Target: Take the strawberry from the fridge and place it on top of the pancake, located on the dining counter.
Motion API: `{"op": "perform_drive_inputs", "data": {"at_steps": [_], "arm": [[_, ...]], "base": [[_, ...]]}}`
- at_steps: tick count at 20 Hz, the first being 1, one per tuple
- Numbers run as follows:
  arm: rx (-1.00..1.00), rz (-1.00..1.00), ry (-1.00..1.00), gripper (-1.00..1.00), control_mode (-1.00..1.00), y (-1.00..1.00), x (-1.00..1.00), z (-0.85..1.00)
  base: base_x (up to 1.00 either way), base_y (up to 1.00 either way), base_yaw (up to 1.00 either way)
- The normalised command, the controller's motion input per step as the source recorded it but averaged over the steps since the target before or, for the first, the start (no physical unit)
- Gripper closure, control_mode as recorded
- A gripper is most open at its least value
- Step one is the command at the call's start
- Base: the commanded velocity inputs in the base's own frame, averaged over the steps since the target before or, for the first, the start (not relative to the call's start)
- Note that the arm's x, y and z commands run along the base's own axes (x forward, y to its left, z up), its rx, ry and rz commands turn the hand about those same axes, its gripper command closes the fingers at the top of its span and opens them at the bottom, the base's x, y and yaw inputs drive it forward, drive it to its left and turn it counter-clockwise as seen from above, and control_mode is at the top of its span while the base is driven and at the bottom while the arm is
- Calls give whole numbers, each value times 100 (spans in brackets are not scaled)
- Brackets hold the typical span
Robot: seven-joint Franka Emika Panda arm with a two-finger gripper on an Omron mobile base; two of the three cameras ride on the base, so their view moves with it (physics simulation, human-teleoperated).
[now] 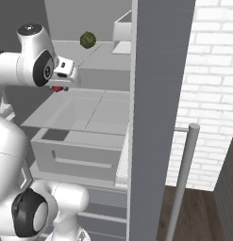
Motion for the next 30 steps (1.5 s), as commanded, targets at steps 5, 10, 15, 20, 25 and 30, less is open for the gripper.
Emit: {"op": "perform_drive_inputs", "data": {"at_steps": [5,10,15,20,25,30], "arm": [[1,0,0,100,-100,-5,-39,-24],[0,0,0,100,100,0,-9,-3],[0,0,0,100,100,0,0,0],[0,0,0,100,100,0,0,0],[0,0,0,100,100,0,0,0],[0,0,0,100,100,0,0,0]], "base": [[0,0,0],[-75,0,-1],[-100,0,-1],[-100,3,-2],[-100,3,-1],[-99,0,28]]}}
